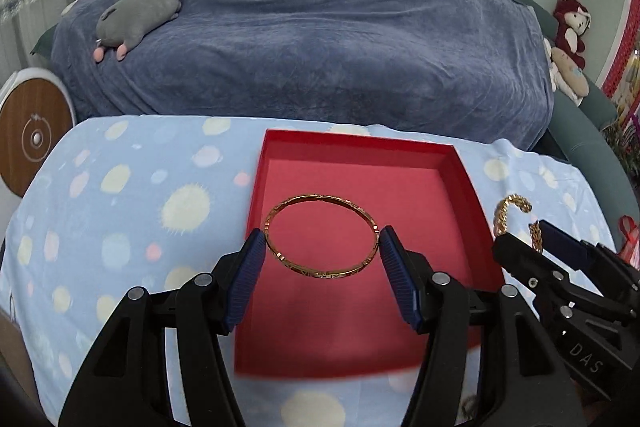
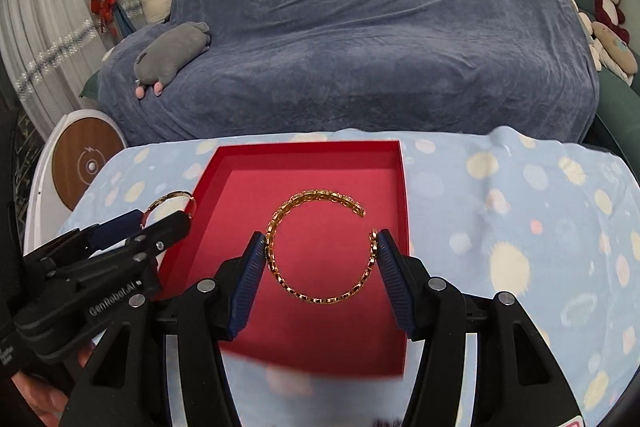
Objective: Organize jewelry
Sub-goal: 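Carry both gold bracelets into the red box and open both tools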
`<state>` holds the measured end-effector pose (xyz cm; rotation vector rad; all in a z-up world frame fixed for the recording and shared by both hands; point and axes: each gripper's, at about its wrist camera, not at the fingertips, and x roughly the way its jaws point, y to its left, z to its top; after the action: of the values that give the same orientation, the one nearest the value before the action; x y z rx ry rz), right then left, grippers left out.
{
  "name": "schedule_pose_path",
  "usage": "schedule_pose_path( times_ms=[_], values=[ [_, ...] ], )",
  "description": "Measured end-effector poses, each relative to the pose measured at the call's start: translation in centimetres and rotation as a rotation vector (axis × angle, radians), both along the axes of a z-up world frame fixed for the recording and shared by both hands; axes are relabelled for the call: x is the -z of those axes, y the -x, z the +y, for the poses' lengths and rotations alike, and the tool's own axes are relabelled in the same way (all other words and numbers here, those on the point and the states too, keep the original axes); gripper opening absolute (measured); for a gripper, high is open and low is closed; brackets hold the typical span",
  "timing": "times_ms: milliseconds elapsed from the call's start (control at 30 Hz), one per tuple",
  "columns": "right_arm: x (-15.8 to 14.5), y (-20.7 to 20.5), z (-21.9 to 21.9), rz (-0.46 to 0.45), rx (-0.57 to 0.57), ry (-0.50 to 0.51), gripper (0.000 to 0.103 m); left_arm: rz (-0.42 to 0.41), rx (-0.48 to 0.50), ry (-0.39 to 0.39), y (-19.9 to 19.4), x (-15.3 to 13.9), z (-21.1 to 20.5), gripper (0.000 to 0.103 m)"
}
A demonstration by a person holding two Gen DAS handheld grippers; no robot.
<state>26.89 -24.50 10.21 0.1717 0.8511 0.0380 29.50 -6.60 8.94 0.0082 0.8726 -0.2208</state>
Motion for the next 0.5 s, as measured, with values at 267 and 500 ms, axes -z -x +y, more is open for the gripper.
schedule_pose_path(
  times_ms=[267,500],
  values=[
    [4.0,-6.8,-0.1,0.066,0.006,0.002,0.055,0.063,-0.003,-0.039,-6.1,3.8,-1.4,0.056],
    [5.7,-8.5,-0.3,0.087,0.015,0.037,0.060,0.044,-0.029,-0.056,-7.1,5.1,-1.2,0.076]
  ],
)
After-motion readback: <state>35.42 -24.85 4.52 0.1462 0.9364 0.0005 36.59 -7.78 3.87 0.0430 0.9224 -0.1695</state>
